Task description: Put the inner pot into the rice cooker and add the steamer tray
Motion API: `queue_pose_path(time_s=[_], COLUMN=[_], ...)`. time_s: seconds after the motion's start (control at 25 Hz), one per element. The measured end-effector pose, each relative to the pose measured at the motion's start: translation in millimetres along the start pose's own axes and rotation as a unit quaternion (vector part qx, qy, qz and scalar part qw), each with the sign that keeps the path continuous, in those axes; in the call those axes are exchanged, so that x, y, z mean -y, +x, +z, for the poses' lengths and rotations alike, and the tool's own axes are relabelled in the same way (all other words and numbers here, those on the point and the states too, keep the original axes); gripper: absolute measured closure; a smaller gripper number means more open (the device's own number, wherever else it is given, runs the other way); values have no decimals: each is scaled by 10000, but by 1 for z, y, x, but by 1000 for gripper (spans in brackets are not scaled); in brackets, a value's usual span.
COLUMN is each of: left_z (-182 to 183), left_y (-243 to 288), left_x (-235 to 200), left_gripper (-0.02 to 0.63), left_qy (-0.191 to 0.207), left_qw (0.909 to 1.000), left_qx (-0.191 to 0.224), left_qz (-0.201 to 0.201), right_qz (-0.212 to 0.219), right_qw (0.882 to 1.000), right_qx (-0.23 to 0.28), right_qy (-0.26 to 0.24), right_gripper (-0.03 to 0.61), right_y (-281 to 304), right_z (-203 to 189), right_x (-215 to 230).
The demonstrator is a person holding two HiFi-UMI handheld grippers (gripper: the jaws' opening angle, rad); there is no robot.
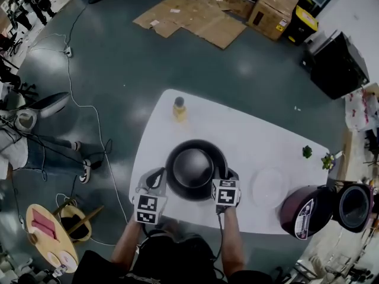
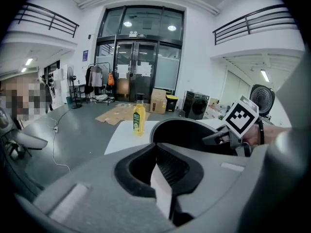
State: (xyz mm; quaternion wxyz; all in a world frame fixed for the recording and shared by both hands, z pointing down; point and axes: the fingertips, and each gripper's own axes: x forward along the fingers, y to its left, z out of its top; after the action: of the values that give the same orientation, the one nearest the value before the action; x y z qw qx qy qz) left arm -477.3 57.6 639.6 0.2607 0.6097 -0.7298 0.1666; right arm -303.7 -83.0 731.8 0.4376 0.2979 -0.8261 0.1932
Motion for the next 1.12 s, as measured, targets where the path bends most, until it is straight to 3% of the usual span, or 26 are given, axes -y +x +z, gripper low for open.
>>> queue_pose_path(time_s=[0.36,0.6,0.8,1.12], left_z=[0,5,22,58], left_y=[-10,-18,-23,-29], left_x=[-9,-9,-5,16], left_gripper=[603,603,603,603], left_qy=[-23,8,116,417], left_qw=[9999,9999,9995,9969], left_qx=[26,129,287,633], left_qz=[102,109,39,-210], right_qz=[-103,-222,-497,-760], right_qw=[9997,9990,9978,9914], right_qx=[-84,195,375,784], right_qy=[193,330,206,723], right_gripper=[566,568,568,568], right_y=[-1,-13,-31,-87], right_z=[2,3,10,16], right_x=[4,3,11,46])
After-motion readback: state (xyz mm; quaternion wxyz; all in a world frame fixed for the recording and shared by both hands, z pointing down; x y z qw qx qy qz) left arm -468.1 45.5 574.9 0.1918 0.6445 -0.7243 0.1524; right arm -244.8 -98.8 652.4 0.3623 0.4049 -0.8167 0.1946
